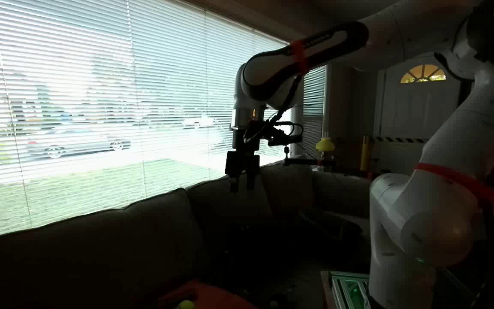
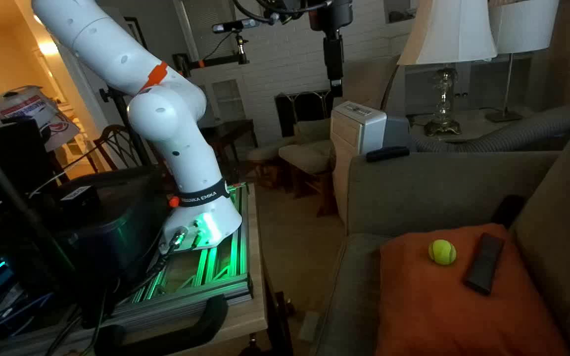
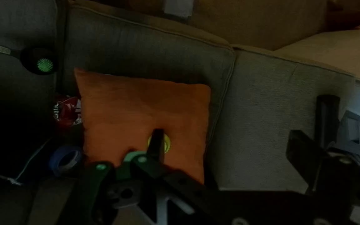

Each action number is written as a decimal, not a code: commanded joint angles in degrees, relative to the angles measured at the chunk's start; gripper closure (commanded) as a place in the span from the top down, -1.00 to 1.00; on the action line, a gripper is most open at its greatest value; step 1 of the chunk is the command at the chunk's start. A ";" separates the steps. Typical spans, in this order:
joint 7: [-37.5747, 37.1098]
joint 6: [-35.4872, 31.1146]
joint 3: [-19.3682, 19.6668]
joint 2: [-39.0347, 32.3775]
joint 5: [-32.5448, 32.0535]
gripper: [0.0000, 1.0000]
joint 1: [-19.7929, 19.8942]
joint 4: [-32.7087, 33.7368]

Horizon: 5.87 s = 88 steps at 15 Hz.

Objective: Pick the tennis ball up and place it on the left armrest of the couch

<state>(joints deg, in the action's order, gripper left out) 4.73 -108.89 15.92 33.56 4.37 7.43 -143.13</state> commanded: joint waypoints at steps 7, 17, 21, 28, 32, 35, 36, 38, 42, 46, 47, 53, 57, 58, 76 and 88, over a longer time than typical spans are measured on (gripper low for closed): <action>0.65 0.17 -1.15 -0.25 0.70 1.00 1.35 0.12; 1.37 -0.95 -1.10 -0.03 0.21 1.00 1.48 -0.48; 10.19 -6.76 1.56 -0.19 -0.88 1.00 1.67 -2.42; 28.07 -26.33 8.70 -6.98 -0.03 1.00 0.46 -6.47; 29.68 -42.16 8.57 -16.76 0.04 1.00 -0.29 -8.59; 29.05 -51.19 7.73 -24.56 1.80 1.00 -1.90 -8.22; 28.70 -52.74 7.17 -26.86 2.42 1.00 -2.28 -7.56; 27.91 -56.49 6.92 -31.90 3.28 1.00 -3.93 -6.23; 23.97 -57.19 5.11 -39.05 6.68 1.00 -5.34 -1.35; 24.46 -57.21 5.05 -38.37 5.60 1.00 -5.21 -1.96; 24.45 -57.21 5.06 -38.58 5.63 1.00 -5.20 -1.76; 24.73 -57.64 4.51 -38.85 6.89 1.00 -5.32 -1.47; 24.22 -60.07 2.51 -41.24 10.03 1.00 -5.66 -0.85; 24.27 -60.93 1.74 -42.22 11.13 1.00 -5.67 -0.44; 9.84 -71.38 -7.71 -75.63 3.56 1.00 -0.65 19.06; 0.15 -68.94 -7.47 -88.10 -1.91 1.00 -2.76 31.60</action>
<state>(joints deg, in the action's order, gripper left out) 7.72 -178.76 7.85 -53.13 4.06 5.41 -114.02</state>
